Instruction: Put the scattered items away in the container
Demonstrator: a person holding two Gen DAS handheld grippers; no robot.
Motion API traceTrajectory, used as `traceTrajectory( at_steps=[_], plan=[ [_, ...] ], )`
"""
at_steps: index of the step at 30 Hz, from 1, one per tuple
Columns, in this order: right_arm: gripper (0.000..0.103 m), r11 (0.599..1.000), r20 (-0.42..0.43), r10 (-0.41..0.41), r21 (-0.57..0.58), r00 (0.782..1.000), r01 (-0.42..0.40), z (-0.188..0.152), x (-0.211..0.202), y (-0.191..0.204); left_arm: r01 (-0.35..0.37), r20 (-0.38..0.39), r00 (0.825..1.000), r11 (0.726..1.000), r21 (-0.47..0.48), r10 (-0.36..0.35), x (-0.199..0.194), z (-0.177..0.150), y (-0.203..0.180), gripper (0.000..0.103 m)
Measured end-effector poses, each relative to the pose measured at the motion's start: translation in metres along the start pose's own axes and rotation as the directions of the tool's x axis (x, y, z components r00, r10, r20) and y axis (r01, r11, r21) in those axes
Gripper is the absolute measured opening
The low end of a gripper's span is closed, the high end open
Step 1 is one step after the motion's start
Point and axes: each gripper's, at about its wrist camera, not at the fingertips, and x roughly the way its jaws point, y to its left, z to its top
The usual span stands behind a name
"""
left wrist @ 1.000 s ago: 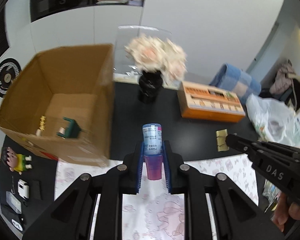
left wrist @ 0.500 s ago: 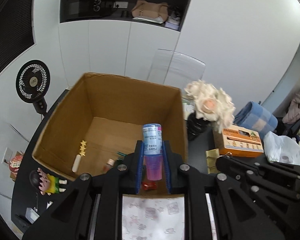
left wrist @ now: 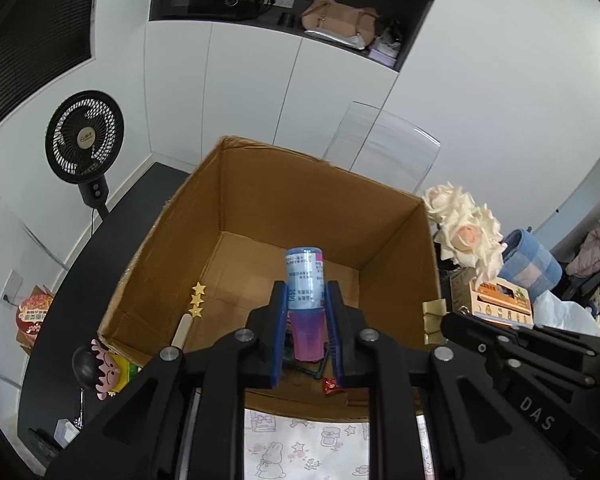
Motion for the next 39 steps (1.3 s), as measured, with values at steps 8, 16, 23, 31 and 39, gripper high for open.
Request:
traceTrajectory(
  at_steps=[8,16,23,31,39],
  plan=[
    [0.003,1.0,-0.008,0.013,0.002,1.0,-0.013,0.008,0.011,0.011,0.021,0.0,1.0,1.0,-0.011,-0.021,0.005,0.003,0.01,0.019],
    [0.073,0.999,0.003,0.007,0.052,1.0,-0.007,0.009,0.012,0.003,0.059,0.032,0.998,0.993,-0.106,-0.055,0.004,0.007,0.037,0.088],
    [0.103,0.998,0.009,-0.051,0.031,0.999,0.051,0.004,0.009,0.003,0.002,0.032,0.999,0.997,-0.081,0.001,-0.005,0.005,0.034,0.093],
    [0.103,0.997,0.047,-0.067,0.033,0.997,0.065,-0.009,-0.017,-0.006,-0.007,0.051,0.999,0.999,-0.045,0.01,-0.019,0.0,0.022,0.093],
    [0.103,0.995,0.101,-0.096,0.022,0.99,0.094,-0.027,-0.054,-0.022,-0.002,0.083,0.997,1.0,-0.004,0.003,-0.044,-0.012,-0.006,0.093]
  ],
)
